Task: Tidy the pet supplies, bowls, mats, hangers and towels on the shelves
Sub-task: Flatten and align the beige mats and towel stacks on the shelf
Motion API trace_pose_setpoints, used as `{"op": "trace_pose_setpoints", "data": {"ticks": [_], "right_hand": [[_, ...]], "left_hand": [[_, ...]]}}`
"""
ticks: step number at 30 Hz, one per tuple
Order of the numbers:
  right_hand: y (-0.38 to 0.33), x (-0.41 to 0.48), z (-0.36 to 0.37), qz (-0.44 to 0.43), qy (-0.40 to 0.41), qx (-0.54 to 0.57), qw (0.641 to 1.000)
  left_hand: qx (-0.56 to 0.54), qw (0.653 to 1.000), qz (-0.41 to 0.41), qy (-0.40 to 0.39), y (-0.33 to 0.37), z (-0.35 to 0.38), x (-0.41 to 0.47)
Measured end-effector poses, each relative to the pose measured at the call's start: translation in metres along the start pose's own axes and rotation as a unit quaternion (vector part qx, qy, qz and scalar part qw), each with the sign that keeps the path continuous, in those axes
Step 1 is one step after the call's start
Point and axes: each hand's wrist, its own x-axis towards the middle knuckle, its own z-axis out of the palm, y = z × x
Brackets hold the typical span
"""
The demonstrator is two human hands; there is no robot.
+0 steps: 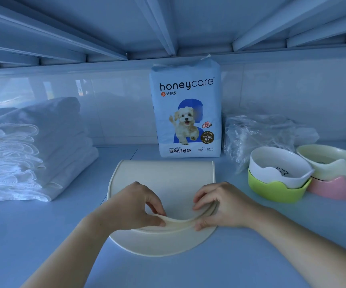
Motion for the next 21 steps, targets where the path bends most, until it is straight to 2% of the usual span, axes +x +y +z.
{"op": "trace_pose_setpoints", "data": {"ticks": [8,15,21], "right_hand": [[-0.016,-0.004,0.006,-0.042,-0.002,-0.042,0.998],[-0.021,-0.003,0.005,-0.055,0.022,-0.078,0.995],[-0.031,-0.007,0.003,-0.06,0.033,-0.047,0.997]], "left_hand": [[-0.028,1.0,0.012,0.009,0.006,0.0,-0.001],[0.006,1.0,0.011,-0.012,0.011,0.001,-0.002],[-0.002,1.0,0.025,0.007,0.016,-0.005,-0.006]]}}
